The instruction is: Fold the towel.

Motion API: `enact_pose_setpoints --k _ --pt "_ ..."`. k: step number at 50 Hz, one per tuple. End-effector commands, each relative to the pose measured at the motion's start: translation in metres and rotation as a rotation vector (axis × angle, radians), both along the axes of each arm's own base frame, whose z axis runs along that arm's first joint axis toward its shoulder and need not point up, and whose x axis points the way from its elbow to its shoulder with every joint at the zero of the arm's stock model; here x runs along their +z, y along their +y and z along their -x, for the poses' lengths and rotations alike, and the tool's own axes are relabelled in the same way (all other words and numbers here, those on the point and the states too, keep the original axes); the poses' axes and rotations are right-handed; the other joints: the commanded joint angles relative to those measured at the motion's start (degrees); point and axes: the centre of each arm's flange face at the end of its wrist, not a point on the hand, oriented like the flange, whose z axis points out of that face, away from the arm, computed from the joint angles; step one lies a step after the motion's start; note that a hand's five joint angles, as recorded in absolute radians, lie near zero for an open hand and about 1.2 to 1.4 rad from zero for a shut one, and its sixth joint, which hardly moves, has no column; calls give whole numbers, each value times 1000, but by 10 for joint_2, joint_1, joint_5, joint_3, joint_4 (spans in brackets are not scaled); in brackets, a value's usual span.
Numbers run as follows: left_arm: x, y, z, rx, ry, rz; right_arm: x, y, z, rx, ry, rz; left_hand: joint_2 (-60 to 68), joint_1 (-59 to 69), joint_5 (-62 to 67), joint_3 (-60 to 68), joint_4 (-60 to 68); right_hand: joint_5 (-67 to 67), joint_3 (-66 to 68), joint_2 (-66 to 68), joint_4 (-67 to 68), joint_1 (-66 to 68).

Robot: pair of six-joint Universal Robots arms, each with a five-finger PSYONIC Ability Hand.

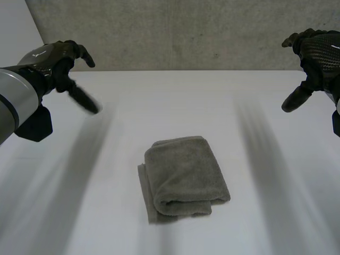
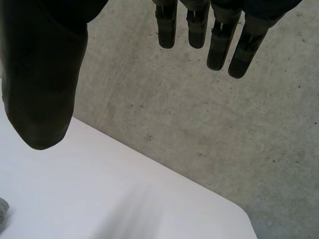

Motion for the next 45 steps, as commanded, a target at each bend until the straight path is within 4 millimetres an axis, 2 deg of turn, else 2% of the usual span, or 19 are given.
enact_pose_setpoints --k 1,7,45 --pt "8 6 -2 0 7 23 2 0 0 1 -2 3 -28 -27 -15 -28 -31 -33 -38 -36 -43 -30" --pt "9 11 -4 -5 -6 31 2 0 0 1 2 6 -31 -31 -19 -31 -34 -33 -38 -36 -43 -30" --pt "5 10 -3 -9 -19 31 0 -4 6 -19 0 -12 -31 -31 -19 -31 -34 -33 -38 -36 -43 -30"
